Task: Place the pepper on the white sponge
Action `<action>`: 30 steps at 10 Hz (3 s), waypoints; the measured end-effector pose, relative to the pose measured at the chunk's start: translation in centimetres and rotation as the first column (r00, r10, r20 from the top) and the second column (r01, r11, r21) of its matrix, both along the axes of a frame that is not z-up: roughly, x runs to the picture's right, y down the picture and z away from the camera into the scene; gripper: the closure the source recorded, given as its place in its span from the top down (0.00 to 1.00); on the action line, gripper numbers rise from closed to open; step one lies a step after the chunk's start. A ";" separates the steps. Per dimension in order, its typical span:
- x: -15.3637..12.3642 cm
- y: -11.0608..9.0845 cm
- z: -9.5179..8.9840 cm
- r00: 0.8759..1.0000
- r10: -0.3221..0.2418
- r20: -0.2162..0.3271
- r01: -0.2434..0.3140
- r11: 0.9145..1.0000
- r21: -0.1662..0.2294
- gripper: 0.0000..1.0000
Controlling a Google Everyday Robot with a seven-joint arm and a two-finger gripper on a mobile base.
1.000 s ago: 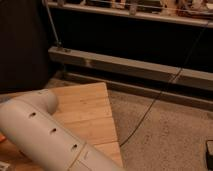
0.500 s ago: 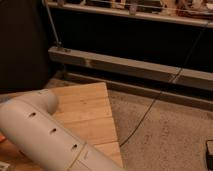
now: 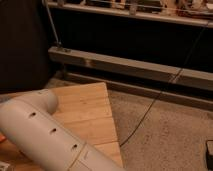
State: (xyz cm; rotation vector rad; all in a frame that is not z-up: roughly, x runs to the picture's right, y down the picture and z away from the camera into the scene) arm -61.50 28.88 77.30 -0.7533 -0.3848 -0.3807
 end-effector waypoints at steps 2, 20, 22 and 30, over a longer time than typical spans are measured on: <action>0.0 0.0 0.0 1.000 0.000 0.000 0.000 1.000 0.000 0.65; 0.0 0.0 0.0 1.000 0.000 0.000 0.000 1.000 -0.001 0.38; 0.0 0.0 0.0 1.000 0.001 0.000 -0.001 1.000 0.000 0.17; 0.0 -0.1 0.0 1.000 0.000 0.002 0.000 1.000 0.001 0.00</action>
